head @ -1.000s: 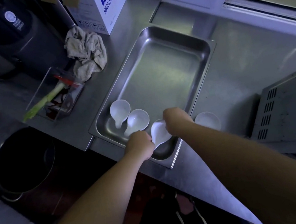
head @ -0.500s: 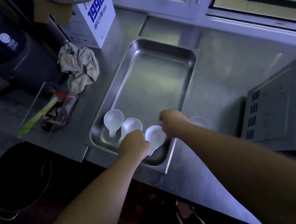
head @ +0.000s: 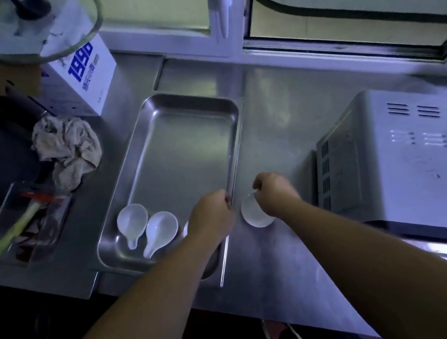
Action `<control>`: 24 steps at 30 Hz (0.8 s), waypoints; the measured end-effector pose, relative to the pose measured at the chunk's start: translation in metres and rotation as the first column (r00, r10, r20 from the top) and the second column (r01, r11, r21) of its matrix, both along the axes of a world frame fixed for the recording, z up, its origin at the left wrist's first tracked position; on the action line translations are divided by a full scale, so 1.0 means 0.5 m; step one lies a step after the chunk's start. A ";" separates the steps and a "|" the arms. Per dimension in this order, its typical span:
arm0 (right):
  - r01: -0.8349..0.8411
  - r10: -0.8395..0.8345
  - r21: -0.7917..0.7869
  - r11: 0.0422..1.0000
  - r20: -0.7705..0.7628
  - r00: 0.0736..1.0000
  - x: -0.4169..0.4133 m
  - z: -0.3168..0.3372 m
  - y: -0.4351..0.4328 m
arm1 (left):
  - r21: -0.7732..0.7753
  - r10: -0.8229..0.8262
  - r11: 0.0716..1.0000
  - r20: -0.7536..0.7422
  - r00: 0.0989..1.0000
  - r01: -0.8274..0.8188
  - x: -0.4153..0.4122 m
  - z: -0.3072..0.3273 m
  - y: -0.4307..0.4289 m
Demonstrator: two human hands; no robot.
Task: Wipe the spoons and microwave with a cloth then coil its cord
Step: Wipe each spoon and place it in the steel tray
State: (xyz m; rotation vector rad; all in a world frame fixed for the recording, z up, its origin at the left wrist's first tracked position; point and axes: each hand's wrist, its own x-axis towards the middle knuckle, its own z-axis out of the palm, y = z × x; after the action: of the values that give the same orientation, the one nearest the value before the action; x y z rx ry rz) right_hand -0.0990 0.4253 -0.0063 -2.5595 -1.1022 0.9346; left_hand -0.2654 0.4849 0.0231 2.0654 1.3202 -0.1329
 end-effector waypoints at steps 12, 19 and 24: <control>0.207 -0.211 -0.091 0.974 -0.033 0.977 0.030 -0.082 -0.106 | -0.055 -0.160 0.986 -0.117 0.980 0.155 0.105 -0.055 -0.042; 0.208 -0.218 -0.132 0.969 -0.068 0.974 0.027 -0.106 -0.123 | -0.068 -0.155 0.987 -0.244 0.957 0.143 0.130 -0.077 -0.064; 0.187 -0.200 -0.134 0.973 -0.096 0.975 0.021 -0.119 -0.125 | -0.107 -0.103 0.992 -0.340 0.935 0.071 0.147 -0.093 -0.066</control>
State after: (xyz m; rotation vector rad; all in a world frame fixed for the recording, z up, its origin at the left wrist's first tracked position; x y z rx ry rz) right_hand -0.0885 0.3628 -0.0656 -2.6185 -0.7710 1.1081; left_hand -0.1921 0.4521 -0.0235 2.0845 1.3940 -0.6109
